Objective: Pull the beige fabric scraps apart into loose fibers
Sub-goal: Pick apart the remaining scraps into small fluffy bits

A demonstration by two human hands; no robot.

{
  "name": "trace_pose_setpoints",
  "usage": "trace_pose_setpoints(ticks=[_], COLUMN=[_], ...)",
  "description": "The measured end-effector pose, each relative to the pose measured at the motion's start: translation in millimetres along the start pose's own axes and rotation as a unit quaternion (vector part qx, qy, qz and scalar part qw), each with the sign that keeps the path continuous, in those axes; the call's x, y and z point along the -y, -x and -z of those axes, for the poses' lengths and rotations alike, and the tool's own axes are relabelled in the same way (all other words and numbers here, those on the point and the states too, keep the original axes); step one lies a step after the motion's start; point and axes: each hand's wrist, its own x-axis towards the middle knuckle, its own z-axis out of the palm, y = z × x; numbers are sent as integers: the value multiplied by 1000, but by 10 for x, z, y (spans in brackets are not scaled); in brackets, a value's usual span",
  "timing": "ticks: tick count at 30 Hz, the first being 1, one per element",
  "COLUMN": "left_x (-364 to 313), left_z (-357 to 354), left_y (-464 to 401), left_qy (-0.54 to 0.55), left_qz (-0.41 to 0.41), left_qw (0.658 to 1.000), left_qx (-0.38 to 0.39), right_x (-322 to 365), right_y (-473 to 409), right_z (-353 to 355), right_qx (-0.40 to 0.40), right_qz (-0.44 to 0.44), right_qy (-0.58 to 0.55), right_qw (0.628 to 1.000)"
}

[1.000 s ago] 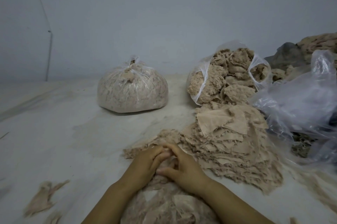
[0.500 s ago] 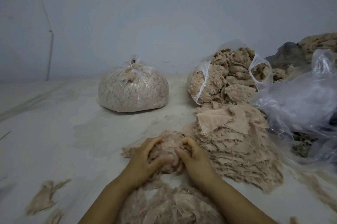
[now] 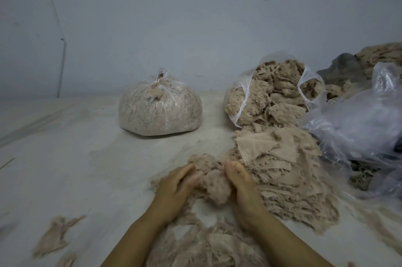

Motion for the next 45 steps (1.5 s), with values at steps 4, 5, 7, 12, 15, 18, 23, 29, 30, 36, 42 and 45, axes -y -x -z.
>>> trace_pose_setpoints(ticks=[4, 5, 7, 12, 15, 18, 23, 29, 30, 36, 42, 45], left_x=[-95, -94, -81, -69, -94, -64, -1, 101, 118, 108, 5, 36], left_z=[-127, -130, -109, -96, -124, -135, -114, -79, -61, -13, -147, -118], left_y=[19, 13, 7, -3, 20, -30, -111, -158, -163, -146, -66, -94], left_qy=[67, 65, 88, 123, 117, 108, 114, 18, 17, 33, 45, 43], left_qz=[11, 1, 14, 17, 4, 37, 127, 143, 149, 126, 16, 28], left_qw=[992, 995, 996, 991, 993, 991, 970, 973, 972, 977, 997, 995], left_qx=[103, 78, 11, -40, 25, -64, -174, -178, -183, -169, -61, -90], right_x=[-11, -5, -5, -39, -37, -40, -24, -16, -20, -21, -75, -92], right_y=[42, 40, 34, 14, 34, 41, 65, 60, 58, 44, 44, 14], right_z=[-39, -39, -22, -69, -117, -116, -169, -140, -131, -107, -213, -192], right_qx=[32, 21, 5, -26, -48, -54, -55, -80, -84, -95, -2, -62], right_qz=[-48, -51, -58, -88, -88, -77, -80, -84, -81, -61, 43, 36], right_qy=[29, 69, 118, 49, 71, 108, 108, 107, 101, 174, 322, 235], right_qw=[998, 996, 991, 995, 992, 990, 989, 987, 988, 978, 946, 969])
